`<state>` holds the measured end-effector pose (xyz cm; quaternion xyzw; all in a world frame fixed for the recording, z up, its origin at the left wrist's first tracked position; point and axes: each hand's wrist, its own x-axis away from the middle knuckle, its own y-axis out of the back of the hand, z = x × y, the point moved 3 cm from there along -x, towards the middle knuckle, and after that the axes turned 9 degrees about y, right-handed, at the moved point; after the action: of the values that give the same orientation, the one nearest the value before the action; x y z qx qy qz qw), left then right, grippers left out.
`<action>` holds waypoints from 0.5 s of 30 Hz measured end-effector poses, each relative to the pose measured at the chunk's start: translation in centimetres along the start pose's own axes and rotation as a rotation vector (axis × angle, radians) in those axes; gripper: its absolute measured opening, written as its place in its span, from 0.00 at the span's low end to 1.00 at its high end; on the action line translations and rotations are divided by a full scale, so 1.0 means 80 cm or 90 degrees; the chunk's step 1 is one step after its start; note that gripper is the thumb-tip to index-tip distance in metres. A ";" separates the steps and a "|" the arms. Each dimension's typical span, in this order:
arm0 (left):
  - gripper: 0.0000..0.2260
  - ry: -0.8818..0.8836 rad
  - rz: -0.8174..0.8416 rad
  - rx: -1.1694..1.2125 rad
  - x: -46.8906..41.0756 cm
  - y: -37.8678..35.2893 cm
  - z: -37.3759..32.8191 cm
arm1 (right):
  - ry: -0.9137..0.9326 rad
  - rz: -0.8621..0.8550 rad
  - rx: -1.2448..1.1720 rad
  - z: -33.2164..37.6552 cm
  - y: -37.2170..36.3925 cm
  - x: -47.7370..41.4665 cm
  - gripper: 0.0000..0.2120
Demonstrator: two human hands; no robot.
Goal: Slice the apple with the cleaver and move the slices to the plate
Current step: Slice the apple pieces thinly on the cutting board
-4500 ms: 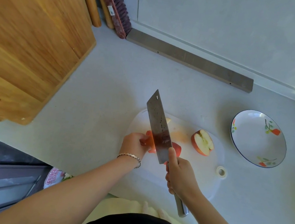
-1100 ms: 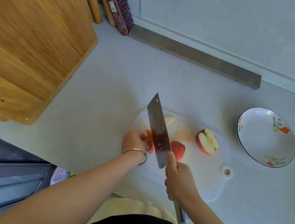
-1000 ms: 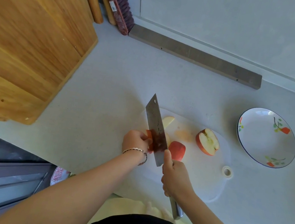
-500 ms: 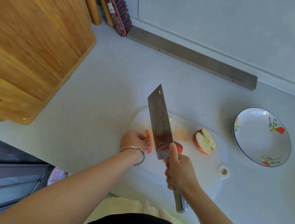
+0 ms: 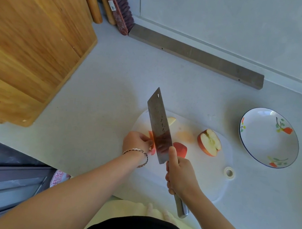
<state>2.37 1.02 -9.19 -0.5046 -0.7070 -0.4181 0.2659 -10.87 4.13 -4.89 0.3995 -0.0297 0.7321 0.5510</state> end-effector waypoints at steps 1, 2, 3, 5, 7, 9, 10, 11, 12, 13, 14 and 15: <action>0.12 0.000 0.005 0.009 0.001 0.000 -0.001 | 0.000 -0.002 0.007 0.000 0.000 0.002 0.26; 0.10 0.001 0.008 0.018 0.003 0.000 -0.001 | 0.000 -0.002 0.017 -0.002 0.000 0.005 0.26; 0.09 0.001 0.008 0.018 0.004 0.000 -0.002 | 0.001 -0.002 0.031 -0.004 -0.001 0.008 0.26; 0.09 -0.002 0.004 0.002 0.003 0.000 -0.002 | 0.008 -0.005 0.056 -0.007 -0.003 0.010 0.27; 0.13 -0.009 0.006 -0.003 -0.002 -0.001 0.000 | 0.017 -0.012 0.063 -0.007 -0.006 0.006 0.27; 0.16 -0.013 -0.010 -0.009 -0.003 0.000 0.000 | 0.025 -0.019 0.048 -0.008 -0.013 -0.002 0.27; 0.17 -0.016 -0.021 -0.014 -0.003 0.001 0.000 | 0.034 -0.024 0.043 -0.010 -0.018 -0.004 0.27; 0.17 -0.021 -0.028 -0.019 -0.002 0.001 0.000 | 0.042 -0.029 0.042 -0.012 -0.023 -0.006 0.27; 0.17 -0.024 -0.028 -0.026 -0.001 0.002 0.000 | 0.047 -0.035 0.038 -0.015 -0.027 -0.006 0.26; 0.17 -0.029 -0.027 -0.036 0.000 0.002 -0.001 | 0.048 -0.042 0.026 -0.019 -0.029 -0.007 0.26; 0.17 -0.032 -0.027 -0.040 0.000 0.001 -0.001 | 0.040 -0.048 0.001 -0.022 -0.029 -0.008 0.26; 0.17 -0.032 -0.026 -0.044 0.000 0.001 -0.002 | 0.024 -0.050 -0.035 -0.024 -0.027 -0.009 0.26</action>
<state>2.44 0.90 -9.06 -0.5091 -0.7089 -0.4350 0.2216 -10.07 5.36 -7.48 0.3714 -0.0238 0.7163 0.5903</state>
